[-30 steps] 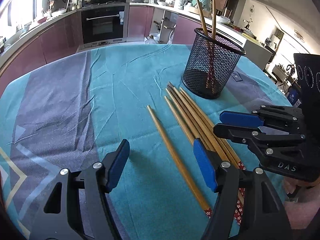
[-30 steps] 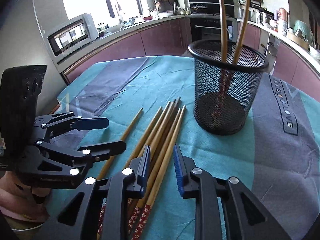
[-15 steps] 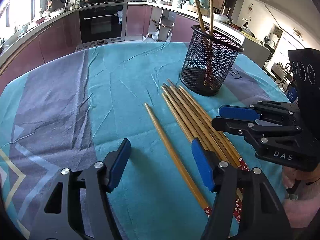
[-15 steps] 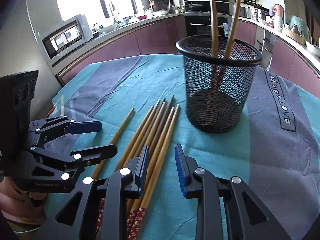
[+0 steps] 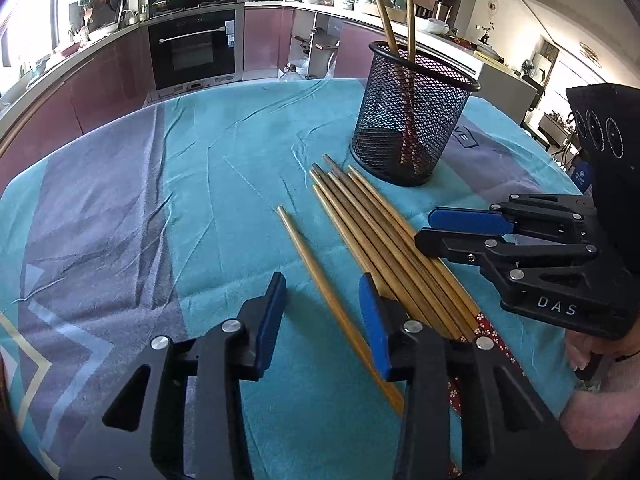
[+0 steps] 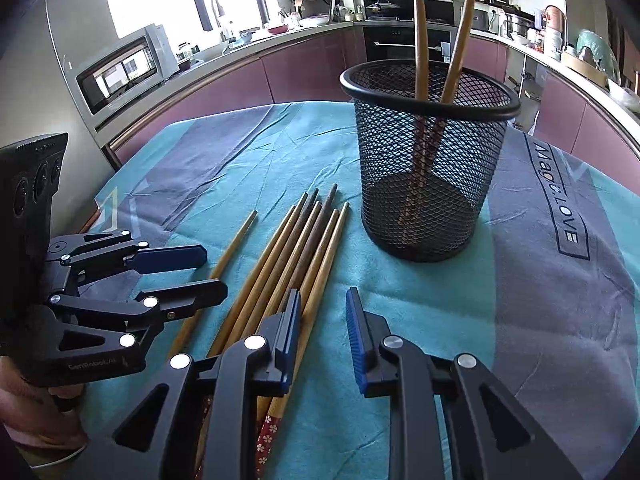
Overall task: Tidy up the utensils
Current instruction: 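Move both tools back to the chopstick row and grasp one chopstick each, then lift the two chopsticks upright with both tools and carry them over the cup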
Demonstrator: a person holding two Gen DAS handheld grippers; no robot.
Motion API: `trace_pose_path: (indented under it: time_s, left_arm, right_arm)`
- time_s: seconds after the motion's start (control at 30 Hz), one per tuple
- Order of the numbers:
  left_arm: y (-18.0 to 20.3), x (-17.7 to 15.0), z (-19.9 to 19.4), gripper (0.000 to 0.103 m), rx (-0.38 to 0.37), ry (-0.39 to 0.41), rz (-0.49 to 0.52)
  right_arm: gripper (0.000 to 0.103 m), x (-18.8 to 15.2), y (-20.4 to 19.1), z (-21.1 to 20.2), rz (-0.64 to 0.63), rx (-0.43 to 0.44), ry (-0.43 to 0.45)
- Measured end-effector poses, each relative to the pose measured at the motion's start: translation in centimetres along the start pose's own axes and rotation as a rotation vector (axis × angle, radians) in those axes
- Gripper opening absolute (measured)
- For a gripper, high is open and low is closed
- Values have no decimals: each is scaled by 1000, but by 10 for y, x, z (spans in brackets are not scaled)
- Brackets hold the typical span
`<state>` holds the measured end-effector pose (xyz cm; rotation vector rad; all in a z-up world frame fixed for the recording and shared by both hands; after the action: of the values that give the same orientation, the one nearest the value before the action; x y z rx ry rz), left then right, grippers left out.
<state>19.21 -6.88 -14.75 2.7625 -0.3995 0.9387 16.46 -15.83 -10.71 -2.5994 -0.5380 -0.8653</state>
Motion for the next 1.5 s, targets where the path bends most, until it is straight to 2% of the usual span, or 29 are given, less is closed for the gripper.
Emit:
trace_pose_path:
  time_s: [0.23,0.4,0.5,0.67,0.97,1.07,1.23,1.33,1.5]
  left_arm:
    - [-6,3,3,25,2,-8,-13]
    - [-6,2,2,26,2,-12,-11]
    - [-4,3,2,31,-7,-15,-10]
    - [-3,3,3,30,-4,-17,-3]
    - [1,7,8,29,15,-14,5]
    - [2,10,10,24,36,-12,9]
    - [1,10,11,18,51,-8,-14]
    - [-3,11,10,11,57,-8,-44]
    - [-6,11,6,6,70,-4,-66]
  right_arm:
    - [19,2,-3,5,1,7,-3]
    - [17,0,3,-2,48,57,9]
    - [17,2,7,-6,56,48,21]
    - [17,0,10,0,62,33,2]
    - [18,6,-1,12,-25,-34,-7]
    - [17,9,2,15,-8,-24,-1]
    - [8,9,10,12,37,-7,8]
    - [6,8,14,11,67,15,14]
    - [5,8,16,3,87,47,25]
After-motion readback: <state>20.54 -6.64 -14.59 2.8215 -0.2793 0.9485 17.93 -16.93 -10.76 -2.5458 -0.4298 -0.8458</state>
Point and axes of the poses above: each gripper's, at about its wrist camera, not at the fingertips, and z roughly the way its jaws point, y to its right, x to its top, the point moved 4 cm from there along z, roughly the way its jaws point, and after that the axes turned 3 degrees about x, right-handed, at the moved point
